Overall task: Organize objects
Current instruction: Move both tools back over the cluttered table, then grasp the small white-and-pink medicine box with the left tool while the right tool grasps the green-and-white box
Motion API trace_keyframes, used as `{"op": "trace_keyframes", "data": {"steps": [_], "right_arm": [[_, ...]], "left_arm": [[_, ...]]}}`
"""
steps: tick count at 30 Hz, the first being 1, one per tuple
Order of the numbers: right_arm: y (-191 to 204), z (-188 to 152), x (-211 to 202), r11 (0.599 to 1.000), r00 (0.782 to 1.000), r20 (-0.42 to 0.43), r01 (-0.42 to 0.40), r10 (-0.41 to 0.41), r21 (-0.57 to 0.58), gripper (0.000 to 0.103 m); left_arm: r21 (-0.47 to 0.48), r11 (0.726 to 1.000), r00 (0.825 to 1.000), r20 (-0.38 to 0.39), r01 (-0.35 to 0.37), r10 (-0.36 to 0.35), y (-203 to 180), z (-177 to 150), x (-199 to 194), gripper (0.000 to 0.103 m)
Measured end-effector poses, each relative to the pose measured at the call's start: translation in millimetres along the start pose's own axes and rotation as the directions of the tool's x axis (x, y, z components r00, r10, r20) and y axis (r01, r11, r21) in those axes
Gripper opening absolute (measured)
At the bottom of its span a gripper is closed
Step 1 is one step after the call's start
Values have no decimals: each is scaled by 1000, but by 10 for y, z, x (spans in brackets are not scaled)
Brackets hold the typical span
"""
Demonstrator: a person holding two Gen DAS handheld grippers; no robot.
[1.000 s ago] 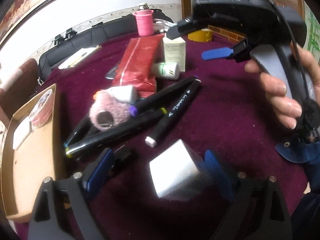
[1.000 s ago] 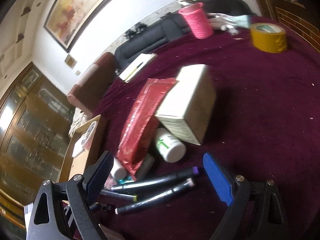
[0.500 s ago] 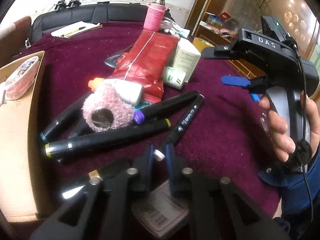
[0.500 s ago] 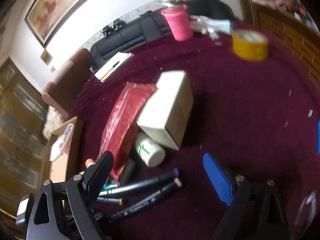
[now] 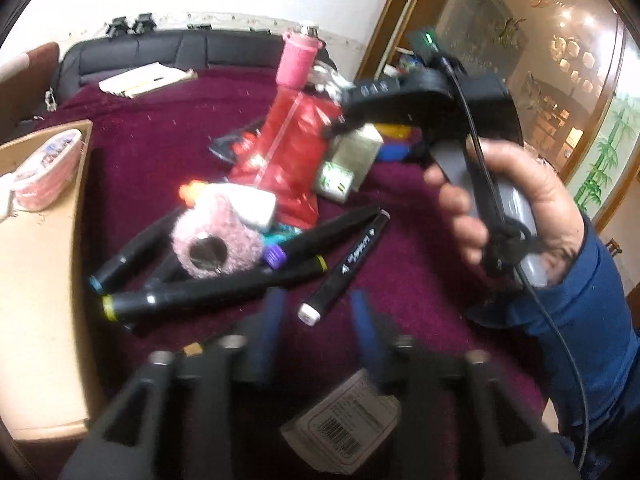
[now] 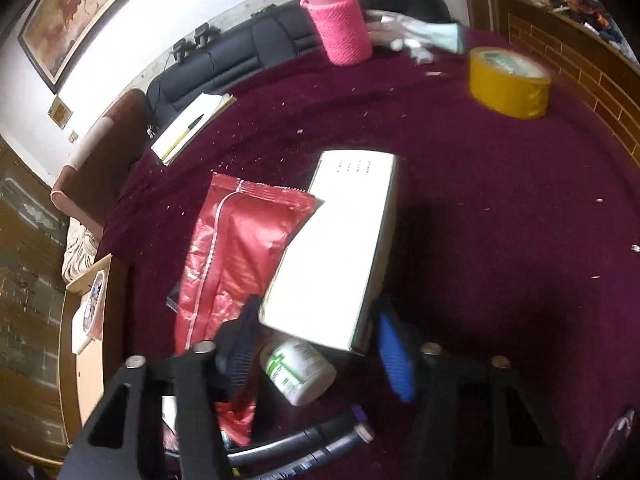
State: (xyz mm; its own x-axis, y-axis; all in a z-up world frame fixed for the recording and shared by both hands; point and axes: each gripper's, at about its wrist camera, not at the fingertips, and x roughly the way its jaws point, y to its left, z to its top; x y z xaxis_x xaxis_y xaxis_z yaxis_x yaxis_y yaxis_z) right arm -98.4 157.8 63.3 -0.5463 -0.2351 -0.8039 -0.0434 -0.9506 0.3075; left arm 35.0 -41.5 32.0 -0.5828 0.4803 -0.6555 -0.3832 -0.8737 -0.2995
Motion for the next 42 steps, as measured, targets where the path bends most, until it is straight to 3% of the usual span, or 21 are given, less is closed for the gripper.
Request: {"op": "trace_keyframes", "data": {"steps": [7, 13, 16, 17, 19, 22, 23, 25, 34, 42], "right_arm": [[-420, -232, -360, 996, 997, 30, -78, 78, 29, 49], [-545, -344, -666, 998, 999, 25, -40, 41, -42, 49], [-554, -299, -676, 999, 999, 41, 3, -1, -53, 50], [-551, -279, -649, 998, 999, 45, 14, -12, -57, 52], [-537, -254, -564, 997, 998, 51, 33, -30, -66, 67], [-543, -262, -430, 998, 998, 61, 16, -12, -57, 70], [-558, -278, -381, 998, 997, 68, 24, -21, -50, 69], [-582, -291, -307, 999, 999, 48, 20, -17, -50, 50], [-629, -327, -273, 995, 997, 80, -3, 10, -98, 47], [-671, -327, -282, 996, 996, 82, -28, 35, -85, 47]], "left_arm": [[0, 1000, 999, 24, -29, 29, 24, -15, -80, 46], [21, 996, 996, -17, -84, 84, 1, -119, -137, 49], [42, 993, 994, -31, -108, 109, -10, -167, -153, 56], [47, 993, 993, -37, -111, 112, -11, -178, -165, 61], [64, 992, 993, -55, -104, 108, -34, -221, -190, 68], [109, 984, 988, -41, -143, 149, -91, -279, -260, 72], [122, 981, 987, -37, -152, 158, -89, -295, -268, 76], [117, 981, 986, -41, -156, 161, -76, -302, -276, 79], [250, 959, 986, -66, -130, 151, -270, -317, -262, 79], [289, 952, 990, -59, -102, 124, -383, -279, -264, 78]]}}
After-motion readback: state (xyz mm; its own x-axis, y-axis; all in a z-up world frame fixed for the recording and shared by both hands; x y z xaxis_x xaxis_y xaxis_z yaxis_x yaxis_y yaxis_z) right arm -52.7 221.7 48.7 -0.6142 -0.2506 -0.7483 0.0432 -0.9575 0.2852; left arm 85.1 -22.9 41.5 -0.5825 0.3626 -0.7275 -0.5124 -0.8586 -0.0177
